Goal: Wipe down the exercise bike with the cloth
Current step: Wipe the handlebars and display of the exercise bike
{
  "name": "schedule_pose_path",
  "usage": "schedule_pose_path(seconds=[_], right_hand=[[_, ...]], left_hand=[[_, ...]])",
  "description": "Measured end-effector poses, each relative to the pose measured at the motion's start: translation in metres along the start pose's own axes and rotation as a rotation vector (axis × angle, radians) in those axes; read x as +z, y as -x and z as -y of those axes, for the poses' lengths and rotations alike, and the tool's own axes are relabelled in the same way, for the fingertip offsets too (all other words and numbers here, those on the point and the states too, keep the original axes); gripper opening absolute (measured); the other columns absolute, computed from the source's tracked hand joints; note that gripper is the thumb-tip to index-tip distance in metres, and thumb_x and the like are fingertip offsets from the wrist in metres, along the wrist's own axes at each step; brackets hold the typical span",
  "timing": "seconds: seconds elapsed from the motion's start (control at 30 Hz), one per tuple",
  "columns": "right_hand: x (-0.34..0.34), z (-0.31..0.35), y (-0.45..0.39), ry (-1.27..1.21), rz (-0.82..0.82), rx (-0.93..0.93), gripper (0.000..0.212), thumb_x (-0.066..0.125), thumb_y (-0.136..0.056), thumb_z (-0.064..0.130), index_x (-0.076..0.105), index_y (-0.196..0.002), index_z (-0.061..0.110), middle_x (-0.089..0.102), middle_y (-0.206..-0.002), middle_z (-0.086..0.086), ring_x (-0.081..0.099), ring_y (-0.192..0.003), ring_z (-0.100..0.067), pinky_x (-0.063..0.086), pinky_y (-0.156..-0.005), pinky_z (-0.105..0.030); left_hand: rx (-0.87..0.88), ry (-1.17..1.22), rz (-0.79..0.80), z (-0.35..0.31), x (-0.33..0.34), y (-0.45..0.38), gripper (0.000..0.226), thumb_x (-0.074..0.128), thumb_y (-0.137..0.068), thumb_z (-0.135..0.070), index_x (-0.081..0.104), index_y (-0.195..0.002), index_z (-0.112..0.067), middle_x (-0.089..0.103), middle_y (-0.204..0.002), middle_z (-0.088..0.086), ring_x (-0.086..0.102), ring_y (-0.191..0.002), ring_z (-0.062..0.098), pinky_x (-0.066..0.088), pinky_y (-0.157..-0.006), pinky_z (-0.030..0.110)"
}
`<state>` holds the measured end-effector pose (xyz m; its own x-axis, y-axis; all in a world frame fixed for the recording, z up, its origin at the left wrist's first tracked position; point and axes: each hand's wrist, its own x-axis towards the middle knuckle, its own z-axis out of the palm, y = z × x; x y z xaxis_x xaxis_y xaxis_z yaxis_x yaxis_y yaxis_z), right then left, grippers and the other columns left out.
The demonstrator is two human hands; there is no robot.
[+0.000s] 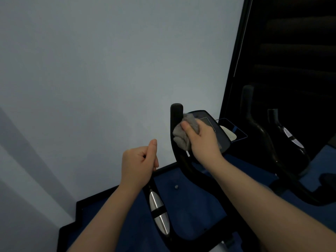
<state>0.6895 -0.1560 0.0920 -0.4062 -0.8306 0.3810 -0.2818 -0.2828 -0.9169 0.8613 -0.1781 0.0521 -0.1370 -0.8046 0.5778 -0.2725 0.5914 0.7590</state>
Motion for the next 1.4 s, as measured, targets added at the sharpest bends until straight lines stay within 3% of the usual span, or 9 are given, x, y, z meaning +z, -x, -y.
schedule_pose_path(seconds=[0.2,0.3,0.43,0.6,0.77,0.97,1.13,1.3,1.4], right_hand=[[0.011,-0.011,0.015,0.009,-0.006,0.011,0.019,0.059,-0.097,0.028,0.060,-0.077,0.026,0.062,-0.062,0.018,0.056,-0.062,0.006,0.044,-0.061,-0.013],[-0.002,-0.016,0.013,0.096,0.071,0.071,0.021,0.061,-0.095,0.030,0.064,-0.079,0.017,0.067,-0.070,0.006,0.061,-0.067,-0.004,0.050,-0.066,-0.027],[0.008,-0.003,0.003,0.059,0.009,0.087,0.025,0.057,-0.097,0.035,0.058,-0.075,0.022,0.061,-0.069,0.006,0.056,-0.067,-0.007,0.047,-0.068,-0.027],[-0.011,-0.012,0.032,0.436,0.222,0.089,0.023,0.053,-0.098,0.039,0.060,-0.088,0.020,0.062,-0.077,0.006,0.059,-0.073,-0.005,0.041,-0.061,-0.014],[-0.031,0.010,0.015,0.506,0.385,0.229,0.037,0.058,-0.096,0.036,0.057,-0.061,0.021,0.058,-0.063,0.004,0.053,-0.061,-0.007,0.040,-0.059,-0.026],[-0.015,0.009,0.063,0.734,0.293,0.100,0.034,0.051,-0.097,0.047,0.063,-0.104,0.015,0.065,-0.089,-0.002,0.062,-0.082,-0.016,0.043,-0.068,-0.027],[-0.045,0.020,0.060,0.724,0.428,0.185,0.018,0.056,-0.095,0.044,0.062,-0.083,0.031,0.062,-0.080,0.011,0.058,-0.075,0.001,0.041,-0.060,-0.014],[-0.031,0.009,0.080,0.615,0.353,0.072,0.046,0.058,-0.096,0.038,0.051,-0.139,0.025,0.061,-0.121,0.006,0.056,-0.111,-0.010,0.043,-0.093,-0.025],[-0.056,0.005,0.089,0.719,0.410,0.042,0.032,0.060,-0.094,0.038,0.060,-0.124,0.027,0.064,-0.111,0.011,0.059,-0.100,-0.008,0.046,-0.087,-0.027]], left_hand=[[0.014,-0.006,-0.007,0.000,0.002,0.001,0.062,0.045,-0.095,-0.044,0.049,-0.035,-0.032,0.054,-0.038,-0.004,0.053,-0.037,0.009,0.044,-0.050,0.017],[0.005,0.007,-0.010,0.001,0.000,0.000,0.062,0.045,-0.094,-0.046,0.049,-0.034,-0.031,0.054,-0.038,-0.004,0.052,-0.036,0.009,0.043,-0.049,0.018],[-0.011,0.026,-0.010,-0.002,0.001,-0.002,0.060,0.043,-0.092,-0.050,0.050,-0.035,-0.031,0.054,-0.038,-0.003,0.052,-0.035,0.010,0.042,-0.048,0.016],[-0.008,0.023,-0.010,-0.001,0.001,0.000,0.061,0.045,-0.095,-0.044,0.052,-0.037,-0.029,0.055,-0.039,-0.003,0.053,-0.037,0.011,0.044,-0.049,0.017],[-0.021,0.042,-0.016,-0.002,-0.001,-0.001,0.060,0.046,-0.096,-0.043,0.053,-0.038,-0.026,0.056,-0.040,-0.003,0.054,-0.037,0.012,0.043,-0.049,0.015],[-0.037,0.033,-0.012,-0.004,0.000,0.001,0.060,0.047,-0.097,-0.041,0.054,-0.039,-0.028,0.056,-0.041,-0.004,0.055,-0.039,0.009,0.042,-0.050,0.011],[-0.064,0.072,0.000,-0.003,-0.002,0.001,0.060,0.046,-0.094,-0.048,0.054,-0.038,-0.029,0.056,-0.040,-0.004,0.054,-0.039,0.008,0.042,-0.050,0.012],[-0.065,0.056,0.028,-0.004,-0.005,0.002,0.060,0.046,-0.096,-0.046,0.057,-0.041,-0.026,0.057,-0.042,-0.004,0.056,-0.041,0.010,0.044,-0.050,0.014],[-0.077,0.031,0.059,-0.007,-0.007,0.003,0.060,0.048,-0.101,-0.040,0.060,-0.044,-0.024,0.058,-0.044,-0.004,0.056,-0.043,0.010,0.044,-0.050,0.016]])
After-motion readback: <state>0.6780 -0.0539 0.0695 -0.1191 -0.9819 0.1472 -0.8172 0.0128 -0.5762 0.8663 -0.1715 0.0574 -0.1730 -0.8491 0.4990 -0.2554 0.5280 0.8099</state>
